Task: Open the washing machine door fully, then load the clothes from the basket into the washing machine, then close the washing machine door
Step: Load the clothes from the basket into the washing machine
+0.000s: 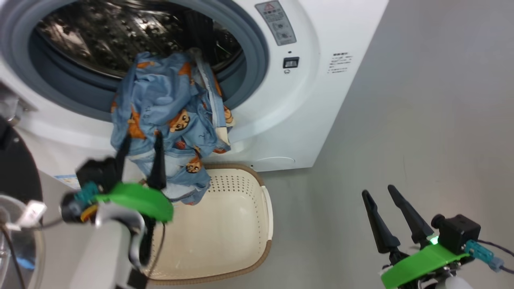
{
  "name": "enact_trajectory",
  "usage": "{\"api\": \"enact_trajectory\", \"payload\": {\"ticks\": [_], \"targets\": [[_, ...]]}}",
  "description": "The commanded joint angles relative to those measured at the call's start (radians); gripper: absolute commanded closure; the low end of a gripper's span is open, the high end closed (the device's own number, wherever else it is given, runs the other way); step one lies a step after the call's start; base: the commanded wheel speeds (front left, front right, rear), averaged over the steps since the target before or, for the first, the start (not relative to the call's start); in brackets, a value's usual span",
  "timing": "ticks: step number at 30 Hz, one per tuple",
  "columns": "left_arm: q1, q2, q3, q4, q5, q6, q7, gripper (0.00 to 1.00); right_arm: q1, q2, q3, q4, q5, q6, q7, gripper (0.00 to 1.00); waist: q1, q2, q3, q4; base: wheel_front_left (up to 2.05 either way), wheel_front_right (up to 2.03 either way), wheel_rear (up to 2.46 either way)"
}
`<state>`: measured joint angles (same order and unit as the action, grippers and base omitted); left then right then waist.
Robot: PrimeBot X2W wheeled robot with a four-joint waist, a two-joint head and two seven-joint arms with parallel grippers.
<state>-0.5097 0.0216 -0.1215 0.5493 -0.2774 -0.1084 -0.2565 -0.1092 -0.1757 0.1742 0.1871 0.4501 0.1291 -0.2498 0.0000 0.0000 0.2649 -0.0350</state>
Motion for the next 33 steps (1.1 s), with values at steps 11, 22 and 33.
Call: {"api": "enact_trajectory", "payload": {"ticks": [11, 22, 33], "targets": [[0.202, 0.029, -0.009, -0.171, -0.042, 0.05, -0.005, 0.0, 0.042, -0.021, 0.013, -0.034, -0.004, 0.002, -0.012, 0.0, 0.0, 0.0, -0.019, 0.021, 0.0, 0.0, 0.0], [0.37, 0.029, 0.009, -0.295, -0.053, 0.072, -0.005, 0.0, 0.062, -0.03, 0.004, -0.036, -0.004, 0.002, -0.012, 0.0, 0.0, 0.0, -0.03, 0.026, 0.0, 0.0, 0.0], [0.487, 0.029, 0.007, -0.371, -0.045, 0.082, -0.005, 0.0, 0.078, -0.04, 0.005, -0.036, -0.002, 0.002, -0.012, 0.0, 0.0, 0.0, -0.051, 0.031, 0.0, 0.0, 0.0]]}}
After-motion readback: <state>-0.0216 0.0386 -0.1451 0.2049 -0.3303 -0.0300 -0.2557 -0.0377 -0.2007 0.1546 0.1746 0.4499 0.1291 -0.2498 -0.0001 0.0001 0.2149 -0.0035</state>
